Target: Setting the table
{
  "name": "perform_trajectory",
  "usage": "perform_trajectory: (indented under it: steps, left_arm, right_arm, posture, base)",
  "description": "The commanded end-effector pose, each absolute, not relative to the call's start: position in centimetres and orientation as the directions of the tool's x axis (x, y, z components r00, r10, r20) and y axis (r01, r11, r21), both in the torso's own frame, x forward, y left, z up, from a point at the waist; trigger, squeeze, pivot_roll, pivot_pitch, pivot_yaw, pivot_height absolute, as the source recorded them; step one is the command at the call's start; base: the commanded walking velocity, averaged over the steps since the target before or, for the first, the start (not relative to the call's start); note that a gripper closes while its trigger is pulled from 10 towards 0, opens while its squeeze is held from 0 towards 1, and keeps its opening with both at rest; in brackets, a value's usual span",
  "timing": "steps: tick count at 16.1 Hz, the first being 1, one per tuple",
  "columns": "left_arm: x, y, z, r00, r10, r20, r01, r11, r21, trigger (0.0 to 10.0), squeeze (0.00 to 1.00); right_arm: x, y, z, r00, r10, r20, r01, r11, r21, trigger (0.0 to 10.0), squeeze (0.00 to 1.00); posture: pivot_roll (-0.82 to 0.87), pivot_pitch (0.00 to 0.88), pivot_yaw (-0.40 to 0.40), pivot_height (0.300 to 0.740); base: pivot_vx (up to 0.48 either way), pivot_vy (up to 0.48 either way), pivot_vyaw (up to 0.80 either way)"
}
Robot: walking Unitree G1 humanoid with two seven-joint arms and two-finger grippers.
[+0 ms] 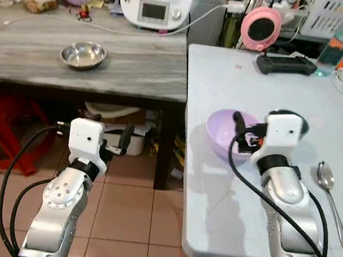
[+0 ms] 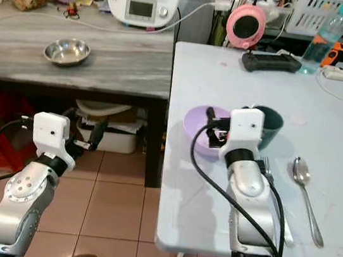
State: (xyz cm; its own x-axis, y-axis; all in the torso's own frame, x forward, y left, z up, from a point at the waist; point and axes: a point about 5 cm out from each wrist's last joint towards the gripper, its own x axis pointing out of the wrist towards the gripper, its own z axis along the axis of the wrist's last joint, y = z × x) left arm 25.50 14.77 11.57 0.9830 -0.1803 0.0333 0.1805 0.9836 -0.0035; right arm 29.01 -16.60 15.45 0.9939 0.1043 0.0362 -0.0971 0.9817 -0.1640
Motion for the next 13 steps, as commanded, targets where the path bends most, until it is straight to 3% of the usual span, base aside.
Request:
perform_trajectory:
  steps: [1,7,10,11,12,13]
  left_arm:
    - [25.5,15.0,11.6,0.984,-0.173,0.031,0.173,0.985,0.017,10.0,0.0]
    - [25.7,15.2,11.5,0.986,-0.166,0.023,0.166,0.986,0.024,10.0,0.0]
    - [25.7,14.9,11.3,0.985,-0.169,0.017,0.169,0.985,0.018,10.0,0.0]
    - [25.7,14.9,11.3,0.985,-0.17,0.016,0.17,0.985,0.017,10.0,0.0]
    - [25.7,14.9,11.3,0.985,-0.171,0.015,0.171,0.985,0.016,10.0,0.0]
    - [25.7,14.9,11.3,0.985,-0.172,0.012,0.172,0.985,0.016,10.0,0.0]
  right_arm:
    - [28.7,-16.4,15.2,0.993,0.12,0.014,-0.116,0.977,-0.179,10.0,0.0]
    - [27.5,-13.6,13.9,0.923,0.371,-0.105,-0.384,0.907,-0.173,10.0,0.0]
    - [27.4,-13.6,13.5,0.895,0.416,-0.162,-0.44,0.883,-0.165,10.0,0.0]
    - [27.4,-13.6,13.3,0.886,0.425,-0.187,-0.456,0.871,-0.182,10.0,0.81]
    - [27.5,-13.7,13.4,0.887,0.424,-0.182,-0.453,0.873,-0.179,10.0,1.0]
    - [27.5,-13.8,13.4,0.882,0.427,-0.198,-0.461,0.868,-0.183,10.0,1.0]
  posture:
    - [-0.03,0.035,0.007,0.74]
    - [-0.04,0.035,0.011,0.74]
    - [-0.04,0.038,0.013,0.74]
    - [-0.04,0.038,0.013,0.74]
    - [-0.04,0.039,0.013,0.74]
    - [-0.04,0.038,0.012,0.74]
  base:
    - [0.0,0.0,0.0]
    - [0.0,0.0,0.0]
    - [0.0,0.0,0.0]
    - [0.0,0.0,0.0]
    - [0.0,0.0,0.0]
    - [0.0,0.0,0.0]
